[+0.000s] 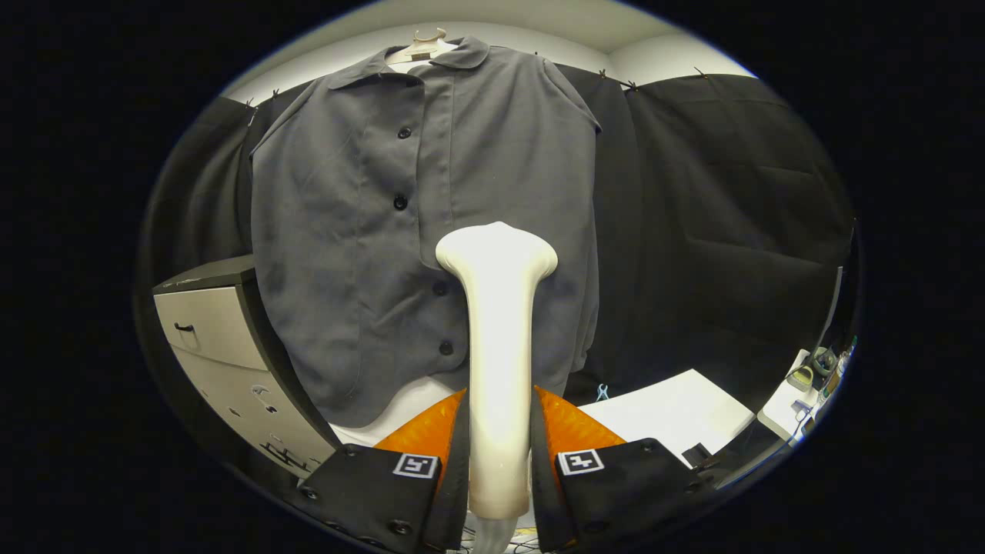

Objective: Iron the clothes twice with a garment steamer, once on the left side and once on the right side.

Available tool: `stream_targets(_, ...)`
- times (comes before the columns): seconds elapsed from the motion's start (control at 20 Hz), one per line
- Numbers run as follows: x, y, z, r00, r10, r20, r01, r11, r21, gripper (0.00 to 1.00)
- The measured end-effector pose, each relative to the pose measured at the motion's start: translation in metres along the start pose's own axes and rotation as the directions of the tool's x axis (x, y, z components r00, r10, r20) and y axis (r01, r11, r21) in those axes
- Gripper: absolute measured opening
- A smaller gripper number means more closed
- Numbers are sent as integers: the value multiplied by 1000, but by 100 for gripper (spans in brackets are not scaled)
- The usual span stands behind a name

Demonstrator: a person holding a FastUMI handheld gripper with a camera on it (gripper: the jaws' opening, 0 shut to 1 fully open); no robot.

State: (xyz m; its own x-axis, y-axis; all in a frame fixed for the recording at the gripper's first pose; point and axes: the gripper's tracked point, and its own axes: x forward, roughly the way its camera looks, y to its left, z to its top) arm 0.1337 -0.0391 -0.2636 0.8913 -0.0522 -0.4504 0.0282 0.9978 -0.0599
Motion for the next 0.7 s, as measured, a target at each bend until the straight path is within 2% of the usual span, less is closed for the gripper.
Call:
stream_targets(0.45, -1, -4, -24, 999, -21, -42, 22, 1000, 21, 43)
stream_targets(0.7, -18, -3, -28, 998, -33, -45, 34, 999, 31, 43)
